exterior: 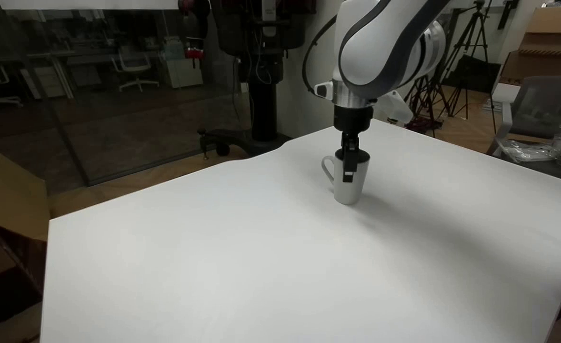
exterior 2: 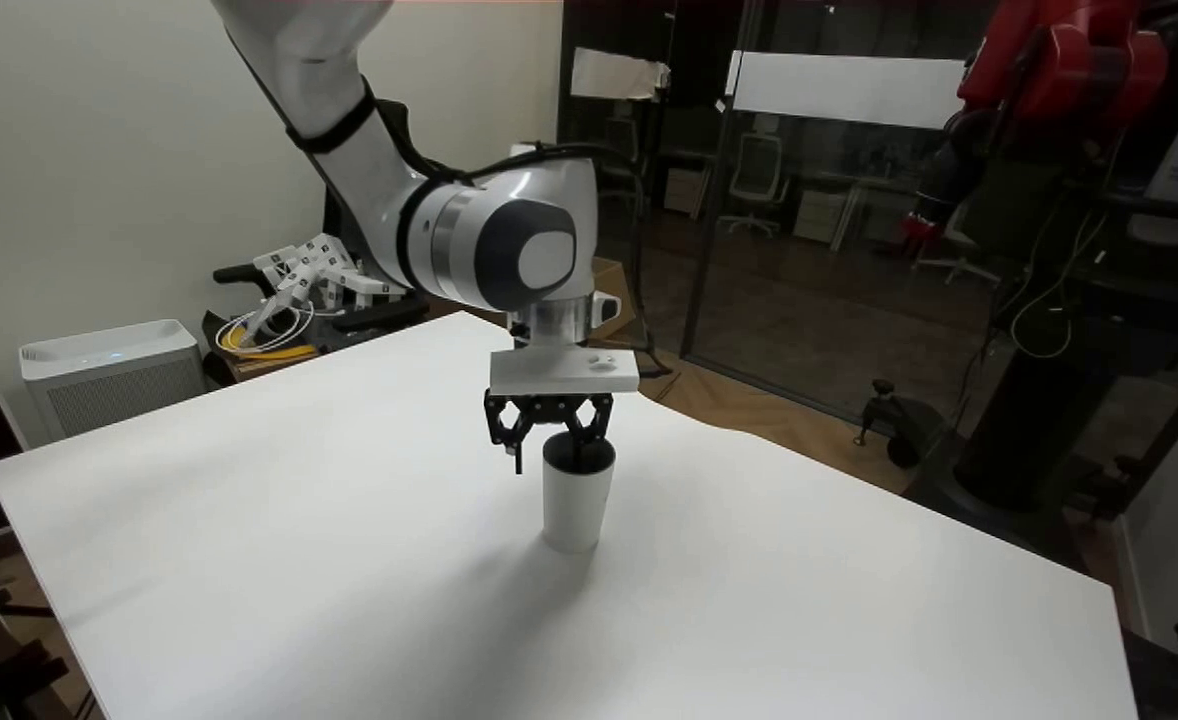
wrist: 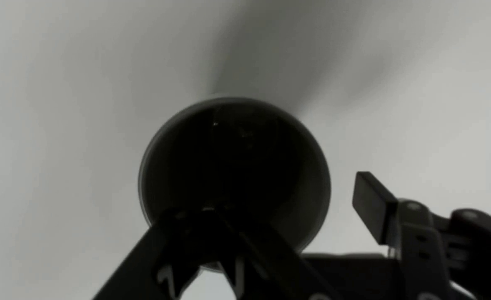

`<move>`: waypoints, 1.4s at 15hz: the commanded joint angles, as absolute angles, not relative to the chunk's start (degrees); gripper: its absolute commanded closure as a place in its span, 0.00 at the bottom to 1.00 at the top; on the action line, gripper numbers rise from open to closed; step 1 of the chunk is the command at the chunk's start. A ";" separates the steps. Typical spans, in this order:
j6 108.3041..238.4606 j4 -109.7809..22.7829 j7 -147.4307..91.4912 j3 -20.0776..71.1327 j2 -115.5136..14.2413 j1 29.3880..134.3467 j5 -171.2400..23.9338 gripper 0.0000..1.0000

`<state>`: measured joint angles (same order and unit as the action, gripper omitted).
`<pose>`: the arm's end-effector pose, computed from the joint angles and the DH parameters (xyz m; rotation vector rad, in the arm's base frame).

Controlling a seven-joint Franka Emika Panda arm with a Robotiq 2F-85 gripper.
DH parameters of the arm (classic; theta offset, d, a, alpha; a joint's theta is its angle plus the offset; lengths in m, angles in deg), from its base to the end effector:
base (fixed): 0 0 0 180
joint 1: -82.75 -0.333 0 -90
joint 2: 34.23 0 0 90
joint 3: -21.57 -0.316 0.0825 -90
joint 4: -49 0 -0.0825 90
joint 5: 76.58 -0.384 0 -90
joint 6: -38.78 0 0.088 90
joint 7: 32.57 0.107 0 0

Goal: Move the mug to the left

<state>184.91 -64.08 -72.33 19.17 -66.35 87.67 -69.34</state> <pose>0.6140 -0.0259 0.1832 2.8761 1.1283 -0.0020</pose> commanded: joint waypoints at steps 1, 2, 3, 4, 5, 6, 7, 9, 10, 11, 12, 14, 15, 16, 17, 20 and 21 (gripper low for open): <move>182.25 -61.57 -71.75 17.49 -67.21 89.03 -70.48 0.61; 181.83 -61.39 -71.80 17.32 -67.20 89.16 -70.74 0.69; 181.26 -61.26 -71.94 17.05 -67.13 89.36 -71.07 0.75; 180.74 -61.15 -72.00 16.90 -67.05 89.47 -71.33 0.81; 180.18 -61.03 -72.19 16.71 -66.96 89.60 -71.72 0.89; 179.76 -60.93 -72.30 16.65 -66.92 89.66 -71.85 0.95; 179.32 -60.83 -72.48 16.52 -66.90 89.80 -71.96 1.00; 178.40 -60.63 -72.73 16.45 -66.70 90.03 -72.05 1.00; 178.26 -60.60 -72.46 16.60 -66.56 89.99 -71.93 0.97; 178.26 -60.60 -72.52 16.56 -66.57 90.09 -72.00 0.97; 178.13 -60.60 -72.52 16.55 -66.53 90.13 -72.05 0.97; 177.87 -60.61 -72.75 16.37 -66.45 90.34 -72.37 0.97; 177.64 -60.60 -72.81 16.33 -66.41 90.41 -72.51 0.97; 177.39 -60.57 -72.88 16.28 -66.38 90.47 -72.75 0.97; 177.07 -60.50 -72.92 16.28 -66.39 90.49 -72.98 0.97; 178.35 -61.11 -72.81 16.71 -66.70 90.06 -72.16 0.90; 178.19 -61.06 -72.88 16.66 -66.70 90.12 -72.22 0.90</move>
<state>178.37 -61.20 -72.99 16.84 -66.66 89.95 -72.38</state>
